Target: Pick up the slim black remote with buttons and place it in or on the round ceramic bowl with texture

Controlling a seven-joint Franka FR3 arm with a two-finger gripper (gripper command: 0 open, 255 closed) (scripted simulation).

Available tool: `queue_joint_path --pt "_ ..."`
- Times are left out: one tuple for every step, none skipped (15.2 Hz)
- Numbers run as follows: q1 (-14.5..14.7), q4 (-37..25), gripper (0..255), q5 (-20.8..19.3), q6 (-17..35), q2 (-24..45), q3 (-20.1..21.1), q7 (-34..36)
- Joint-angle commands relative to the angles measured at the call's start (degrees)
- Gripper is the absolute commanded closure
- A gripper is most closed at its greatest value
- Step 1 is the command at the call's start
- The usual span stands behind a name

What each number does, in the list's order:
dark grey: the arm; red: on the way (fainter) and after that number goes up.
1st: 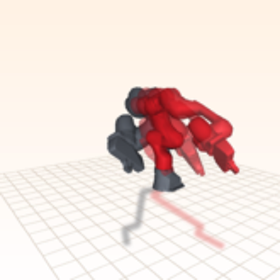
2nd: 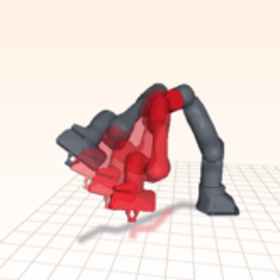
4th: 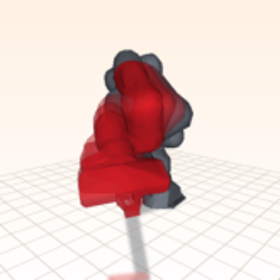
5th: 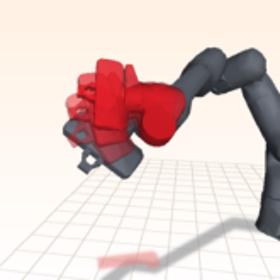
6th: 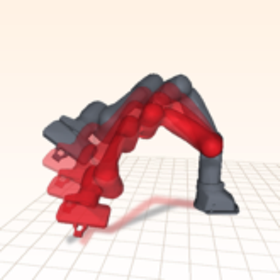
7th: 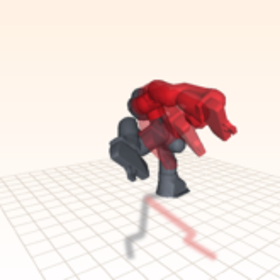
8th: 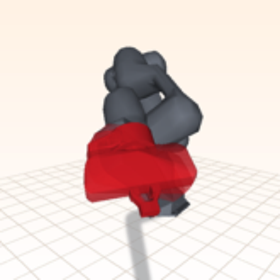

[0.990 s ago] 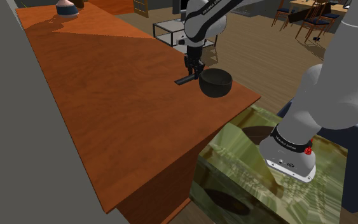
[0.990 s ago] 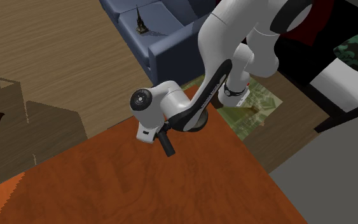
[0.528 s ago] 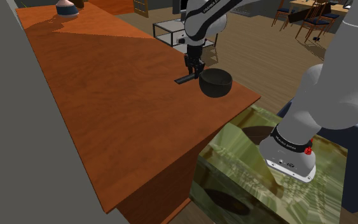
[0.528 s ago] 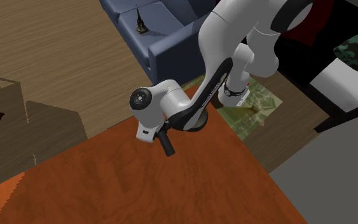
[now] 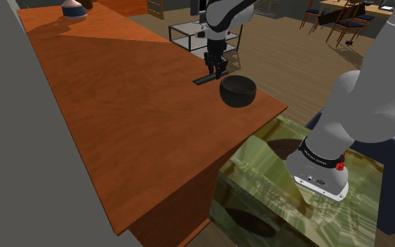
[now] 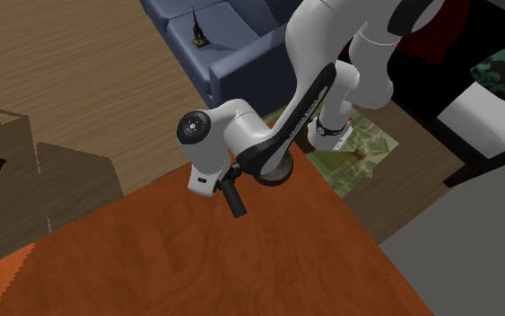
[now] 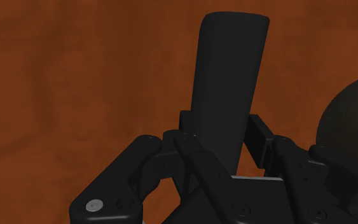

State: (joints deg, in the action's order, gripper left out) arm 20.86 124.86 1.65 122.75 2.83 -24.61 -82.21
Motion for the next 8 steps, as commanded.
queue_joint_path --pt "0.1 -0.7 255 -0.4 -1.4 -0.7 0.0 0.3" --pt "0.1 -1.1 255 -0.6 -2.1 -1.1 0.0 0.5" --pt "0.1 -1.5 255 -0.8 -2.8 -1.5 0.0 0.6" --pt "0.1 -1.8 255 -1.0 -3.6 -1.9 0.0 0.8" --pt "0.2 -2.3 255 -1.1 -4.3 -2.3 0.1 0.9" --pt "0.2 -2.7 255 -1.3 -5.1 -2.6 0.1 1.1" --pt "0.2 -3.1 255 -1.5 -5.8 -3.0 0.1 1.2" --pt "0.2 -3.6 255 -1.6 -6.6 -3.3 0.1 1.3"
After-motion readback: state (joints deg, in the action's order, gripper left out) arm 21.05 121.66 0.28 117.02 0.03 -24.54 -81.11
